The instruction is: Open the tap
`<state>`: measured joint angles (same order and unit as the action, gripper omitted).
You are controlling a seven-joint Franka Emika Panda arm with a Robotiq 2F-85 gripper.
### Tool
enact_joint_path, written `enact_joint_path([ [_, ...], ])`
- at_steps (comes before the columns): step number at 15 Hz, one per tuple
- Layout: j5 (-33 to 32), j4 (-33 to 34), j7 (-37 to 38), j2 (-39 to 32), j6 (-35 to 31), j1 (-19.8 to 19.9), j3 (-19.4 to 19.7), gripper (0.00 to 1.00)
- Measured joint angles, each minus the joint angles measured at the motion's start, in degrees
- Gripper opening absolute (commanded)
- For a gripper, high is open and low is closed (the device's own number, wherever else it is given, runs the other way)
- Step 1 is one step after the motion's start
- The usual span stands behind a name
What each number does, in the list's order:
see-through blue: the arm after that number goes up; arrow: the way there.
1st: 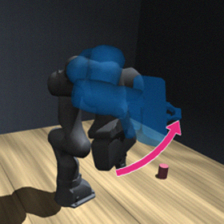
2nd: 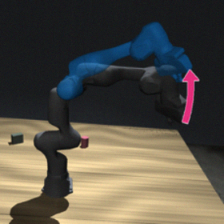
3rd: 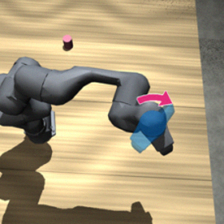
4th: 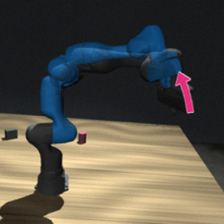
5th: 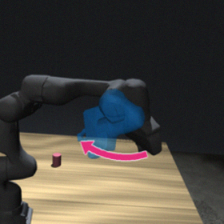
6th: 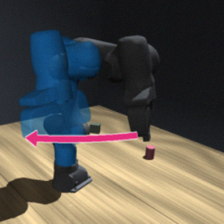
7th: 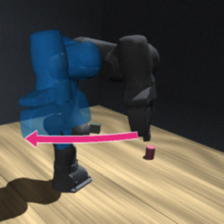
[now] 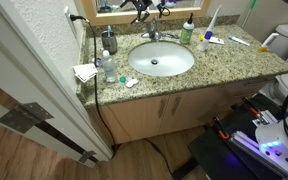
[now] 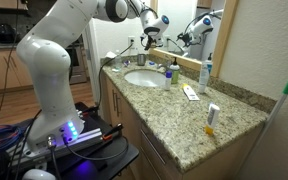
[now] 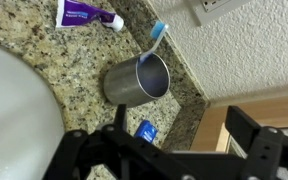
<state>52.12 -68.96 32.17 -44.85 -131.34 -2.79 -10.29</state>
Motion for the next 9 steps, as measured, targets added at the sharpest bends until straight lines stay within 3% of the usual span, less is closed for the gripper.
enact_joint_path([
  [2,2.54,0.00,-0.03,-0.32,1.74,0.15,-0.45,1.00],
  [9,21.12,1.46,-0.95,-8.94,2.08,-1.37,-4.81,1.00],
])
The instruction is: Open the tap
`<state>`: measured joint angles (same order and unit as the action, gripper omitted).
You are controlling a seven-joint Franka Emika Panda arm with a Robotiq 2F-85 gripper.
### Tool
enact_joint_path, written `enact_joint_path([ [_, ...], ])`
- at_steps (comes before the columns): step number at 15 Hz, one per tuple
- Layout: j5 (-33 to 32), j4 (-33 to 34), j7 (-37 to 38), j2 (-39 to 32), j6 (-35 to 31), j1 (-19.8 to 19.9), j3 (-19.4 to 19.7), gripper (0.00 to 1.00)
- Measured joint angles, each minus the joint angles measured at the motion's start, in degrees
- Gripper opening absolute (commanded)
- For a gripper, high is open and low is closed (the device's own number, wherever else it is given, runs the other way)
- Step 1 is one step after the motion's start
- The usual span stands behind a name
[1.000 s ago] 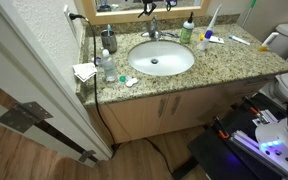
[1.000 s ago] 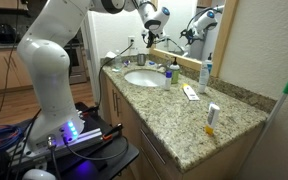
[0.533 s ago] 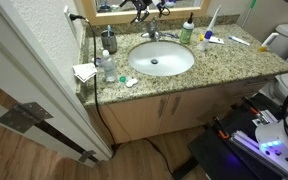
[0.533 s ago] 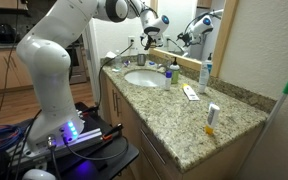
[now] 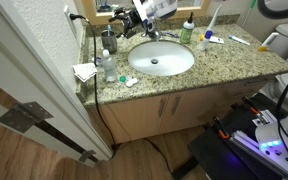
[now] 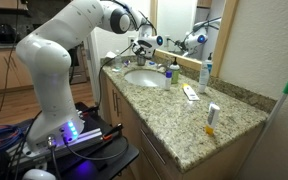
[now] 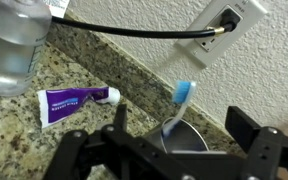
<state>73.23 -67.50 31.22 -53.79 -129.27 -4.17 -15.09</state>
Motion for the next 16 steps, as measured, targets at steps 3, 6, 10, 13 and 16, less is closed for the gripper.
enact_joint_path([
  [3,1.55,1.16,0.65,-1.74,-0.03,-0.75,0.00,1.00],
  [6,1.55,1.57,1.17,-1.91,0.01,-0.82,0.18,1.00],
  [10,3.32,2.93,2.53,-3.89,-0.06,-1.36,0.40,1.00],
  [13,5.36,5.72,3.13,-6.26,-0.62,-2.06,0.41,1.00],
  [16,5.77,7.60,3.74,-7.45,-0.96,-2.47,0.41,0.74],
])
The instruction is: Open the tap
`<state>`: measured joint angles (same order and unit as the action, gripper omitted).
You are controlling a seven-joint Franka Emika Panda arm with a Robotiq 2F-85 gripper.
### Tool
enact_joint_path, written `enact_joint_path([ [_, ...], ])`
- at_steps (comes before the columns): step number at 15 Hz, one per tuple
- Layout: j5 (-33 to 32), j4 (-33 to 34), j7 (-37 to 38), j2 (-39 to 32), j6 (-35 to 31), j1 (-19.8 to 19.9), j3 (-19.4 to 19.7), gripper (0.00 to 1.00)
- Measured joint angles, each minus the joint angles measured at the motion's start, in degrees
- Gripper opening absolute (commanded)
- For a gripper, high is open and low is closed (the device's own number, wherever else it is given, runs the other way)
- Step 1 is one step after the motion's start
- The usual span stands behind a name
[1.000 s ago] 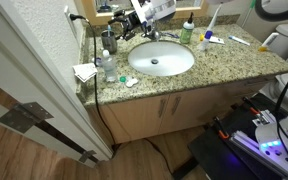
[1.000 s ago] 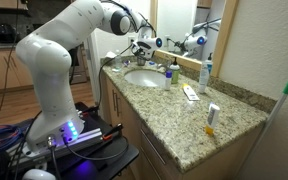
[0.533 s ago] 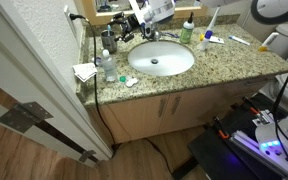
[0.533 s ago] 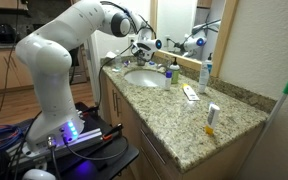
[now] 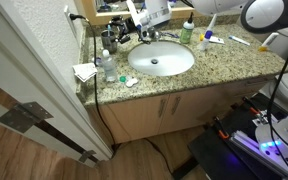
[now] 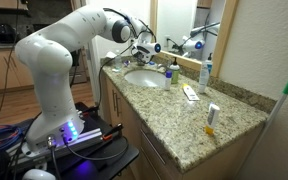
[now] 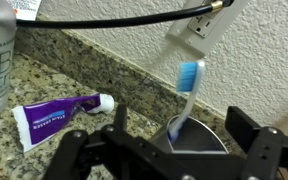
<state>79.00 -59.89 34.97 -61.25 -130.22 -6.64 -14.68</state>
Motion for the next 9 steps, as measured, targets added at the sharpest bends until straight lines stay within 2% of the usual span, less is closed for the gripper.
enact_joint_path([
  [9,-0.01,0.00,-0.01,-0.01,0.10,0.00,0.16,0.12],
])
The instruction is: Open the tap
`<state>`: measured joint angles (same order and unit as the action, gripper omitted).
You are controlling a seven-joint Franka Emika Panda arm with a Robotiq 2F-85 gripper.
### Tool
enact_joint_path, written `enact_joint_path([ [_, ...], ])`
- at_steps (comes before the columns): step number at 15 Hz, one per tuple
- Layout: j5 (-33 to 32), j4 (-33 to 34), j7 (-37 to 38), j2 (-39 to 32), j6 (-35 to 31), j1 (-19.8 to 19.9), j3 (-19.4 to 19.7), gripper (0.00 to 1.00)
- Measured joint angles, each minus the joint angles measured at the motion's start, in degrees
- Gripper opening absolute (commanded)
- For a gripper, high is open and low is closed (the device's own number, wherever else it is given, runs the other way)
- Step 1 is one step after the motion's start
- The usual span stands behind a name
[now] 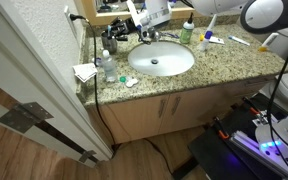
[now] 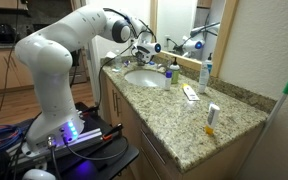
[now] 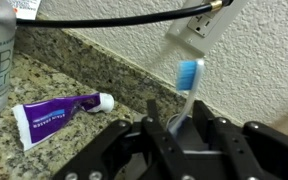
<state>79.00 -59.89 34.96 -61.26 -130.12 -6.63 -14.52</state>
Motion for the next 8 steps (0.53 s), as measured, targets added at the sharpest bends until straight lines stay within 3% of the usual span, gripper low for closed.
enact_joint_path([
  [2,0.00,-0.01,0.00,0.00,0.00,0.01,0.13,0.00],
  [8,-0.02,-0.08,0.00,0.00,0.05,0.00,0.24,0.02],
])
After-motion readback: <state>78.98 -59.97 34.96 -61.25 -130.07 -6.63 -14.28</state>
